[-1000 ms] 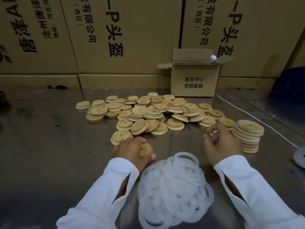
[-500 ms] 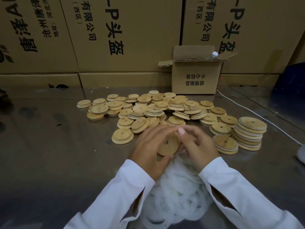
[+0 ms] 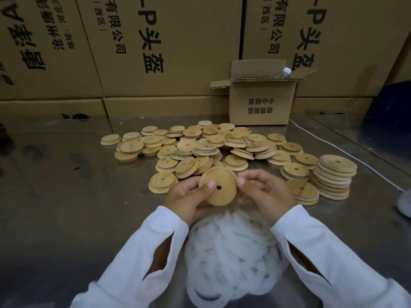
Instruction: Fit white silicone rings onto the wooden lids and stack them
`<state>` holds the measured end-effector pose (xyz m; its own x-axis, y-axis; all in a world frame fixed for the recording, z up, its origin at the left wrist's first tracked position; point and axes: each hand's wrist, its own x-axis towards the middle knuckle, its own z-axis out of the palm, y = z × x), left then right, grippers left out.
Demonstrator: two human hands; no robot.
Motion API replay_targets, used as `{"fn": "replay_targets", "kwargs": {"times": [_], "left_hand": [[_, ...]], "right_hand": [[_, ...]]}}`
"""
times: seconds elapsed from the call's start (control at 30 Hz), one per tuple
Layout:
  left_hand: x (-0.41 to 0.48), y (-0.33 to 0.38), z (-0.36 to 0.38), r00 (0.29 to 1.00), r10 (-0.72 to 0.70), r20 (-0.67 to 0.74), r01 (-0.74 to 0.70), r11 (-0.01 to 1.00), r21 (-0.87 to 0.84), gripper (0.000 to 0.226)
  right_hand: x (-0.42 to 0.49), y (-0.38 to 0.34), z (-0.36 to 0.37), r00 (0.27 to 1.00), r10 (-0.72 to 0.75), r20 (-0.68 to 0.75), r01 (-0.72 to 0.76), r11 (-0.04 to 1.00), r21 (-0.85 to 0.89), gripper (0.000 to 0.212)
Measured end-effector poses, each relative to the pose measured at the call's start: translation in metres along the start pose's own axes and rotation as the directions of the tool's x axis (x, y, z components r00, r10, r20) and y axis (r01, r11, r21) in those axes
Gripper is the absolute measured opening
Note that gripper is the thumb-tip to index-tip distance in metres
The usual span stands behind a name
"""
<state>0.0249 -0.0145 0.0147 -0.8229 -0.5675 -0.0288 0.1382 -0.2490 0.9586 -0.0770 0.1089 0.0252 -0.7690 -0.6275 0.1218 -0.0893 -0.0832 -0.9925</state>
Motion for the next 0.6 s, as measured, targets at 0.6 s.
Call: {"fn": "replay_targets", "kwargs": {"times": [0.6], "left_hand": [[0.003, 0.0, -0.002, 0.988, -0.094, -0.121, 0.064, 0.972, -0.228, 0.011]], "right_hand": [[0.009, 0.011, -0.024, 0.989, 0.109, -0.102, -0.149, 0.669, -0.728, 0.025]]}}
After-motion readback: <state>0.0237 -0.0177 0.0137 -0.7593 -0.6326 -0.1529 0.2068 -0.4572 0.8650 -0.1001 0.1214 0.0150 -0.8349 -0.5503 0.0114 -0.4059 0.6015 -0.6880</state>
